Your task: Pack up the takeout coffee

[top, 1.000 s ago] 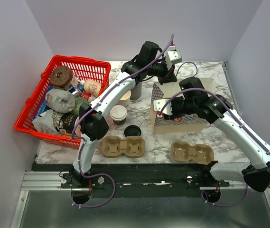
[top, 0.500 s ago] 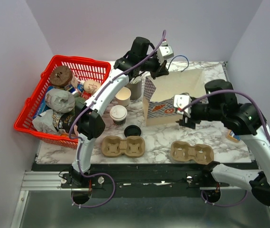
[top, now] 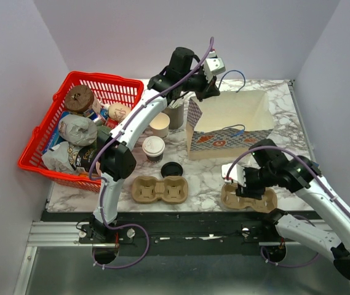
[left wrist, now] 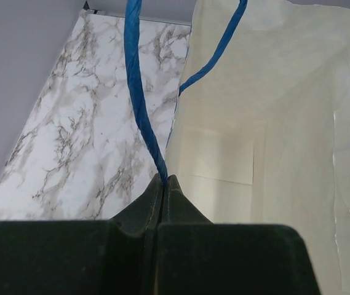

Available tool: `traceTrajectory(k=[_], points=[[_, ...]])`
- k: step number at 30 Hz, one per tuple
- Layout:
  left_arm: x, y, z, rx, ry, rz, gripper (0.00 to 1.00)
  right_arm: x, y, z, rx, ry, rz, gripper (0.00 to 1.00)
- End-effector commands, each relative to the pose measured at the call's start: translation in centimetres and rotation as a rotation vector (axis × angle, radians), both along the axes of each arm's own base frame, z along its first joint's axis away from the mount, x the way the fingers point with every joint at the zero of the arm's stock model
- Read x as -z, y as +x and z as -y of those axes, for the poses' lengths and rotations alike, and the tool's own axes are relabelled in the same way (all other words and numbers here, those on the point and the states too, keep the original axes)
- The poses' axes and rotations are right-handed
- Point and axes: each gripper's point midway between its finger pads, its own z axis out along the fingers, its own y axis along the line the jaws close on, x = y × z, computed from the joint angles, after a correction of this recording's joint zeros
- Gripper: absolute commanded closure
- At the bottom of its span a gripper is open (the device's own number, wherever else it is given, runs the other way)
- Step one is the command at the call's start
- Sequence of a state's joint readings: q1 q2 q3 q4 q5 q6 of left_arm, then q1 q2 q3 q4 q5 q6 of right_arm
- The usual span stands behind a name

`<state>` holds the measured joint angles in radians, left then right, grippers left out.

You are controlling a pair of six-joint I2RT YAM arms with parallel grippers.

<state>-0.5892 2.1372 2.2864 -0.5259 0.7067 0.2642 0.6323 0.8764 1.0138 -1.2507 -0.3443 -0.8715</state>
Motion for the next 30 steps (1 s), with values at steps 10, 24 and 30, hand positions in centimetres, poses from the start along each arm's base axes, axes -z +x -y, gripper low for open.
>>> traceTrajectory(k=[10, 24, 30], points=[[-1.5, -0.8, -0.3, 0.009, -0.036, -0.007, 1.0, 8.2, -0.5, 3.9, 0.074, -0.202, -0.035, 0.42], [-1.1, -1.3, -0.2, 0.025, -0.042, -0.038, 1.0, 10.2, 1.7, 4.7, 0.121, -0.288, 0.014, 0.46], [-1.1, -1.3, -0.1, 0.029, -0.045, -0.041, 1.0, 10.7, 1.0, 4.9, 0.089, -0.308, -0.02, 0.46]])
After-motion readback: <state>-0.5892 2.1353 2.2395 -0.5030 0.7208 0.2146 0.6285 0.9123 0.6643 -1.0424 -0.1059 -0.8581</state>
